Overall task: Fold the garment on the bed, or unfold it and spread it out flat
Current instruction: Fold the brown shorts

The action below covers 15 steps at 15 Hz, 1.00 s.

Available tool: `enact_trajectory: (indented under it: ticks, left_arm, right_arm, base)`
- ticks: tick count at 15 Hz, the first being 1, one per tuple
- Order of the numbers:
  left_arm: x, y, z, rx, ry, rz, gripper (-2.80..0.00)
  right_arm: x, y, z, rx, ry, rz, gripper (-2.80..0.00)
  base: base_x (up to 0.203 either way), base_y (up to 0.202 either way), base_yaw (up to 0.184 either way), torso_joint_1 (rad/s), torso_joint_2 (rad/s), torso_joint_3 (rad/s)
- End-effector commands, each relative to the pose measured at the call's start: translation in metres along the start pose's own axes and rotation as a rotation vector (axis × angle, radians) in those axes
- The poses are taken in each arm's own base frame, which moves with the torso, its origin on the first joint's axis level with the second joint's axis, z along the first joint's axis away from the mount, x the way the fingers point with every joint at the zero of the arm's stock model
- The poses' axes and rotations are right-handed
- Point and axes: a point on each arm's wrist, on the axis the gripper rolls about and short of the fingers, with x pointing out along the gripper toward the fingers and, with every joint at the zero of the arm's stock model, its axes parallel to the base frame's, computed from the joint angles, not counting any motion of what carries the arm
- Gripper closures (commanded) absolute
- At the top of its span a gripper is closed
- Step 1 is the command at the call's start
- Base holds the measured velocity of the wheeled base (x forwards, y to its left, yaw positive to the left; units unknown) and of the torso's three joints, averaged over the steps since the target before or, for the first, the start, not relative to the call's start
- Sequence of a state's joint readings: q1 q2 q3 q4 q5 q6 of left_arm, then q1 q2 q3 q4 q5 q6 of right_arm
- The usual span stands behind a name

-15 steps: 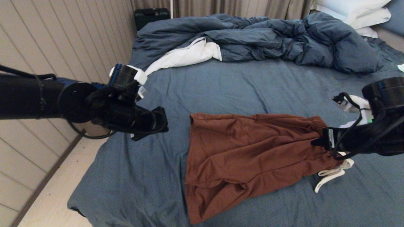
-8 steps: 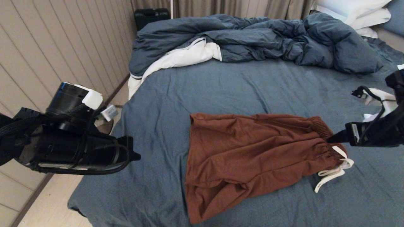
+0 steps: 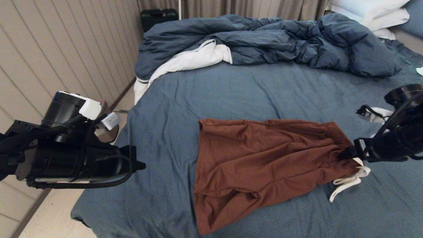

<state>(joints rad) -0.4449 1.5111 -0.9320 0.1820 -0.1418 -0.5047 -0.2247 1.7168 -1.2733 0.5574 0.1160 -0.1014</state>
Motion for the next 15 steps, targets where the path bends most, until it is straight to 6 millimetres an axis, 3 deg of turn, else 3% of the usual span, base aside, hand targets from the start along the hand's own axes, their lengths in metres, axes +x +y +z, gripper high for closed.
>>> enact_trajectory:
  ticks: [1, 6, 9, 10, 15]
  left_arm:
    - [0.003, 0.001, -0.001, -0.005, 0.010, 0.004, 0.00]
    - [0.007, 0.003, -0.004, -0.008, 0.030, 0.012, 0.00]
    - [0.011, 0.004, -0.004, -0.008, 0.041, -0.001, 0.00]
    - [0.012, 0.004, -0.005, -0.009, 0.046, -0.002, 0.00]
    - [0.018, 0.006, -0.006, -0.010, 0.062, 0.006, 0.00]
  right_arm:
    - [0.031, -0.003, 0.000, 0.012, 0.086, 0.011, -2.80]
    - [0.076, -0.004, 0.000, 0.020, 0.166, 0.029, -2.80]
    - [0.097, 0.010, 0.003, 0.040, 0.178, 0.051, -2.80]
    - [0.098, 0.019, 0.004, 0.041, 0.176, 0.060, 0.00]
    - [0.075, 0.040, 0.013, -0.006, 0.095, 0.088, 0.00]
  base:
    - [0.000, 0.000, 0.000, 0.000, 0.00, 0.000]
    - [0.000, 0.000, 0.000, 0.000, 0.00, 0.000]
    - [0.000, 0.000, 0.000, 0.000, 0.00, 0.000]
    - [0.000, 0.000, 0.000, 0.000, 0.00, 0.000]
    - [0.000, 0.000, 0.000, 0.000, 0.00, 0.000]
